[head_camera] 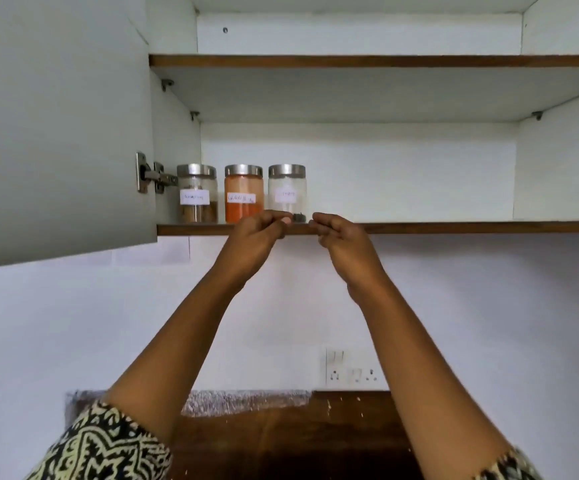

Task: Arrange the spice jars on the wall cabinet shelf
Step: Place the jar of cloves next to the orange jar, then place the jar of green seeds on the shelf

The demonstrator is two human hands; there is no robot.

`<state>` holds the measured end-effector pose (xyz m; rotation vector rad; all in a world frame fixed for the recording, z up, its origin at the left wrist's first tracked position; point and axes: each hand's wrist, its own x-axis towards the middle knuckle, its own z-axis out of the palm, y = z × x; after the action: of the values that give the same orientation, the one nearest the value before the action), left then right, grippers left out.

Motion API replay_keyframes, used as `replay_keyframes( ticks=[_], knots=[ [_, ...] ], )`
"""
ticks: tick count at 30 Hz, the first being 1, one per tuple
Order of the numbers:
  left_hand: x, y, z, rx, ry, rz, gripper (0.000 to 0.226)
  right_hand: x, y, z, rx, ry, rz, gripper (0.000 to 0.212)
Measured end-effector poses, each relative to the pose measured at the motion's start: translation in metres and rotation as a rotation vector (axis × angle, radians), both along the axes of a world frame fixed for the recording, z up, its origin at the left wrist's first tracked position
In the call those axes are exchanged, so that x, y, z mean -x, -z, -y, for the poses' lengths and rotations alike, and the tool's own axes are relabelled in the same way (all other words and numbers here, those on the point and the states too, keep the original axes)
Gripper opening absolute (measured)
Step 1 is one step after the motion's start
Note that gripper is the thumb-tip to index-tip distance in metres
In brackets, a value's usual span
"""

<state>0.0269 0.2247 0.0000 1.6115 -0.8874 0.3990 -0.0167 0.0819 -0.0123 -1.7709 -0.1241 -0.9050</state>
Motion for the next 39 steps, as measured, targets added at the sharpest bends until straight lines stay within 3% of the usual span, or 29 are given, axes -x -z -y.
replay_keyframes(
  ticks=[3, 7, 15, 22, 27, 33, 39],
  knots=[
    [0.022, 0.045, -0.01, 0.074, 0.048, -0.028, 0.021, 0.033, 0.054, -0.015, -0.096, -0.009, 0.052, 0.034],
    [0.038, 0.133, -0.013, 0.103, 0.082, -0.142, 0.021, 0.063, 0.141, -0.025, -0.128, -0.024, -0.06, 0.025],
    [0.025, 0.345, -0.006, -0.312, 0.017, -0.5, 0.018, 0.068, 0.332, -0.002, 0.138, -0.03, -0.73, 0.03],
    [0.019, 0.428, 0.018, -0.865, -0.067, -0.451, 0.079, 0.044, 0.409, 0.004, 0.637, 0.134, -1.024, 0.069],
    [0.016, 0.448, 0.036, -1.08, 0.035, -0.502, 0.103, 0.028, 0.433, 0.011, 0.657, 0.08, -1.216, 0.096],
    [0.016, 0.446, 0.029, -0.917, -0.02, -0.445, 0.094, 0.036, 0.414, 0.018, 0.6, 0.041, -1.076, 0.087],
    [0.018, 0.362, 0.007, -0.502, 0.078, -0.463, 0.085, 0.058, 0.307, 0.03, 0.493, -0.092, -0.847, 0.086]
  ],
)
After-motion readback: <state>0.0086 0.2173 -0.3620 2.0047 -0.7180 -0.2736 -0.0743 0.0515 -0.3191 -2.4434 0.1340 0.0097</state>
